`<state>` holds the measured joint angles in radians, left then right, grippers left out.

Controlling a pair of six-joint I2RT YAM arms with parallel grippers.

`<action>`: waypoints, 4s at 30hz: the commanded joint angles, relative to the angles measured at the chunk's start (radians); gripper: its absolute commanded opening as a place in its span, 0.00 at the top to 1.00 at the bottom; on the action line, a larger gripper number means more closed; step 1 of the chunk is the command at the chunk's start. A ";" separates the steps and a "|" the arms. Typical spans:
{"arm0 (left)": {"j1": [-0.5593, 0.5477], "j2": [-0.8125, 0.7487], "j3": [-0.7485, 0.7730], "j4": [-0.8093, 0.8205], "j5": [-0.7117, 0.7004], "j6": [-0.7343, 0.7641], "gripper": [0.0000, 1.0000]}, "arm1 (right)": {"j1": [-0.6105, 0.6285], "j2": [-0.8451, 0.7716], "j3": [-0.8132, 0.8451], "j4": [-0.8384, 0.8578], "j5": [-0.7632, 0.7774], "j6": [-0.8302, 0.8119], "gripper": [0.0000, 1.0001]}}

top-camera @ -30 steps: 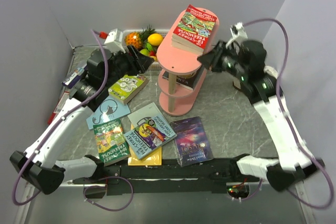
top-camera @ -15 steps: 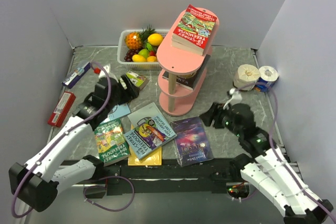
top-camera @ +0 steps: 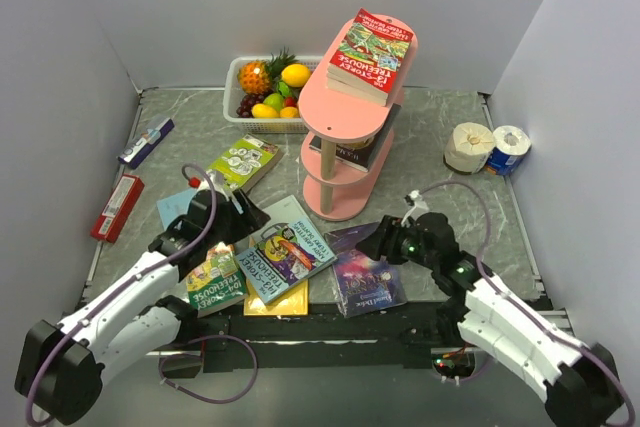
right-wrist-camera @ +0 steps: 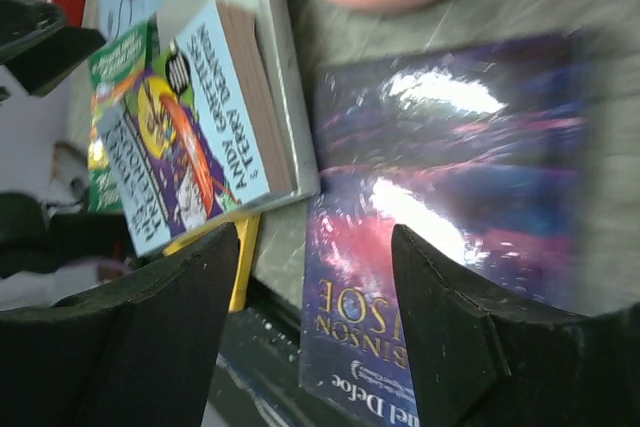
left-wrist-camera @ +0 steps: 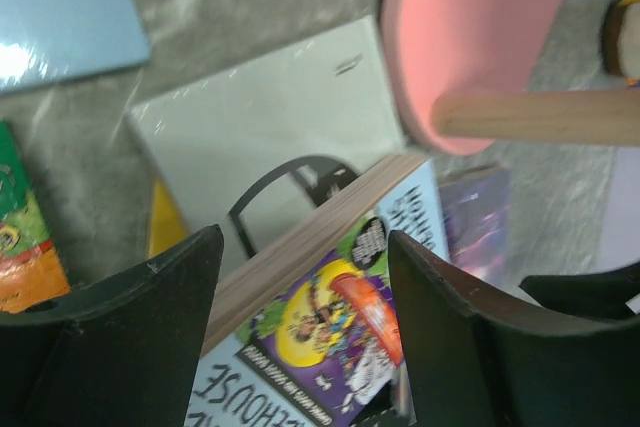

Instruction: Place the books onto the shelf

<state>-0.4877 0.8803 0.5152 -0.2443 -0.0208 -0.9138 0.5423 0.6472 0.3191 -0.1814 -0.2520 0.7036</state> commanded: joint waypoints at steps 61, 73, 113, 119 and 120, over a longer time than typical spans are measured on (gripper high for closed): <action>-0.425 -0.010 -0.204 0.114 -0.077 -0.244 0.84 | 0.288 0.792 -0.391 1.602 -0.119 0.547 0.89; -0.422 -0.147 0.019 -0.204 -0.346 -0.152 0.69 | 0.139 -0.084 -0.152 0.217 -0.009 0.240 1.00; -0.196 -0.017 0.166 -0.043 -0.188 0.029 0.63 | -0.659 0.353 0.204 0.537 -0.415 0.300 1.00; -0.175 0.002 0.151 0.010 -0.145 0.030 0.64 | -0.663 0.414 0.264 0.526 -0.366 0.246 1.00; -0.169 0.005 0.146 0.022 -0.140 0.032 0.64 | -0.665 0.426 0.264 0.545 -0.366 0.252 1.00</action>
<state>-0.6712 0.8837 0.6399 -0.3058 -0.2100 -0.9020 -0.1131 1.0542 0.5083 0.2417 -0.6220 0.9562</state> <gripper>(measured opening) 0.363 0.296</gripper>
